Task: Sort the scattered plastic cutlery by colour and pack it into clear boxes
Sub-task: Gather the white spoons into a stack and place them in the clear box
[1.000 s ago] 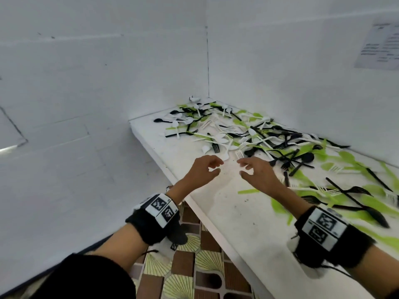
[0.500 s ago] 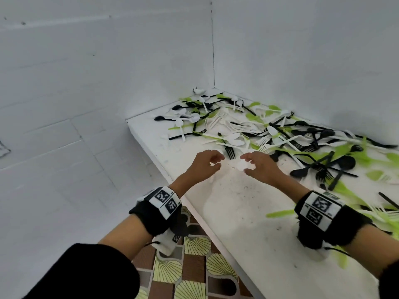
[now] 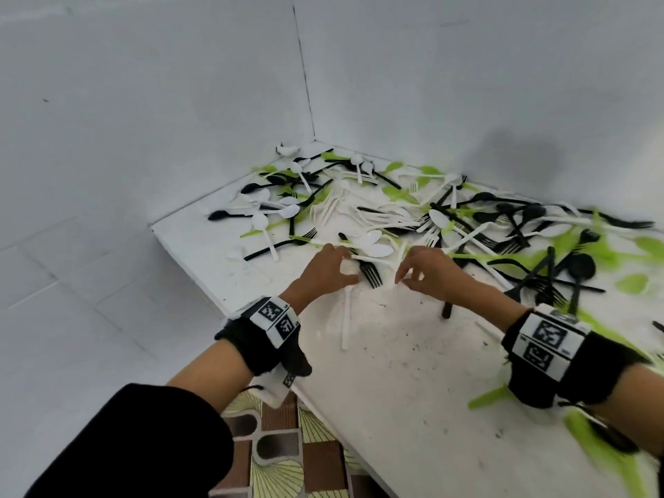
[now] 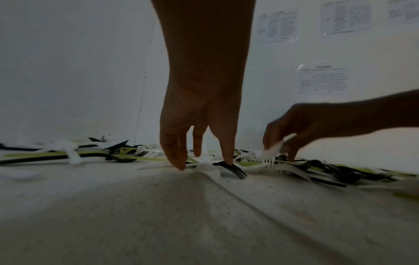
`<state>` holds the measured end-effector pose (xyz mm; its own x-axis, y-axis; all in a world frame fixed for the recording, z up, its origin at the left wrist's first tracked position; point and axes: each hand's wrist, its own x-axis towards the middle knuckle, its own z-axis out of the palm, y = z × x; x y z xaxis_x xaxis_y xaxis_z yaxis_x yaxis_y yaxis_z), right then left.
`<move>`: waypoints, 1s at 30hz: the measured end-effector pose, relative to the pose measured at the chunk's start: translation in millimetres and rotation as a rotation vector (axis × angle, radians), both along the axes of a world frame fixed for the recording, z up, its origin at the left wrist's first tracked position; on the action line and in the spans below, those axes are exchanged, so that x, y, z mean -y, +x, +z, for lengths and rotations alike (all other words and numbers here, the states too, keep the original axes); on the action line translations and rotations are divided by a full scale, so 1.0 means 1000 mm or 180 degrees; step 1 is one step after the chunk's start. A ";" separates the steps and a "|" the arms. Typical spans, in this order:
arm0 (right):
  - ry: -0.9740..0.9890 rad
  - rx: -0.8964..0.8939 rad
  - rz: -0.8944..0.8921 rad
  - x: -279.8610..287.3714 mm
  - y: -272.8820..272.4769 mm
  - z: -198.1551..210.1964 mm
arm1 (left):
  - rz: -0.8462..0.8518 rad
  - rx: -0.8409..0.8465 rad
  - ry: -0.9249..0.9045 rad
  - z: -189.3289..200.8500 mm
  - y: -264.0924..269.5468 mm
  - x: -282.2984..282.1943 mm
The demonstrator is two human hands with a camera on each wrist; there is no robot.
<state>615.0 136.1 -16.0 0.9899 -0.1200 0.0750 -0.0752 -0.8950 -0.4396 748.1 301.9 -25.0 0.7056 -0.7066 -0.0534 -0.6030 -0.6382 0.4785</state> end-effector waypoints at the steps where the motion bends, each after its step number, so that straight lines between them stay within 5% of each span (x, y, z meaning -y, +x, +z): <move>1: 0.0140 0.0206 -0.0045 0.002 -0.001 0.005 | -0.0043 -0.0015 0.0217 -0.002 0.003 0.003; 7: 0.1408 0.1339 -0.0890 0.012 -0.006 0.047 | -0.0378 0.0069 0.0465 -0.003 0.017 0.022; 15: 0.2451 0.1816 -0.1914 0.005 0.023 0.066 | -0.1127 -0.0670 0.0158 0.026 0.053 0.047; 18: 0.2032 0.0755 -0.2275 0.000 0.034 0.047 | -0.1471 -0.0865 -0.0191 0.046 0.066 0.061; 21: 0.0750 -0.0457 -0.2417 -0.001 0.040 0.021 | -0.1763 -0.1025 -0.0384 0.060 0.080 0.079; 30: -0.0363 -0.1096 -0.2952 -0.014 0.040 -0.001 | -0.2684 -0.1117 -0.0630 0.061 0.092 0.112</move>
